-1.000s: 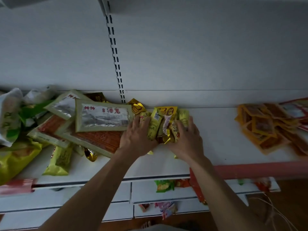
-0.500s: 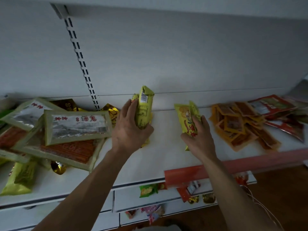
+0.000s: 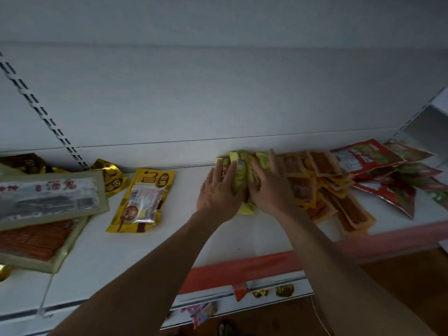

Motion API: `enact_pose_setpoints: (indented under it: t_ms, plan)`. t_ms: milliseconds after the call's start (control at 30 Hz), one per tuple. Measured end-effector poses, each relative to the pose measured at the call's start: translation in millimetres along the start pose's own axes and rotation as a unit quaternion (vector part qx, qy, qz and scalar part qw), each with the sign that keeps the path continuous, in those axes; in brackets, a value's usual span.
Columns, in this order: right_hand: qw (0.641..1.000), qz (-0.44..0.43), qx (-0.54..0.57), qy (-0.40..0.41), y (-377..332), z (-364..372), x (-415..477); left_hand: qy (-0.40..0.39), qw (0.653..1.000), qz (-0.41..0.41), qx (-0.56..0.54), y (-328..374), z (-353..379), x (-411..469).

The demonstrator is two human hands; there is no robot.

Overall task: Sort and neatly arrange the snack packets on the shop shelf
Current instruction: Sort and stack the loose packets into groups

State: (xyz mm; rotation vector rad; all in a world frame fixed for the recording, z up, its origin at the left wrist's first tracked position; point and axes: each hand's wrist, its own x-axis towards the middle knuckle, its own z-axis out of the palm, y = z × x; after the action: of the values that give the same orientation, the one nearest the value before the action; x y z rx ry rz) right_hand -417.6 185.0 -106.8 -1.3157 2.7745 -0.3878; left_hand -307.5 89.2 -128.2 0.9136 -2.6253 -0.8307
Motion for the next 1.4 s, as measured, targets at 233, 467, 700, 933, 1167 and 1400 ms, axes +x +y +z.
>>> enact_pose_setpoints:
  t_ms: [233, 467, 700, 933, 1167, 1400]
  plan:
    - [1.0, 0.0, 0.005, 0.0, 7, 17, 3, 0.009, 0.997, 0.0, 0.08, 8, 17, 14]
    - [0.998, -0.004, 0.004, -0.061, 14, 1, 25, -0.117, 0.991, -0.062, -0.031, 11, -7, 26]
    - [0.991, 0.016, -0.128, -0.035, -18, -35, 35, -0.01, 0.994, 0.008, 0.107, 7, -58, -1]
    - [0.987, -0.15, 0.041, 0.024, -151, 10, 2, 0.019, 0.984, -0.005, 0.176, -62, -127, -54]
    - [0.989, -0.125, 0.014, -0.081, -231, 100, -44, 0.103, 0.947, -0.117, 0.282, -215, -199, -132]
    - [0.986, -0.118, 0.114, 0.025, -232, 104, -46, 0.079, 0.947, -0.108, 0.291, -244, -171, -144]
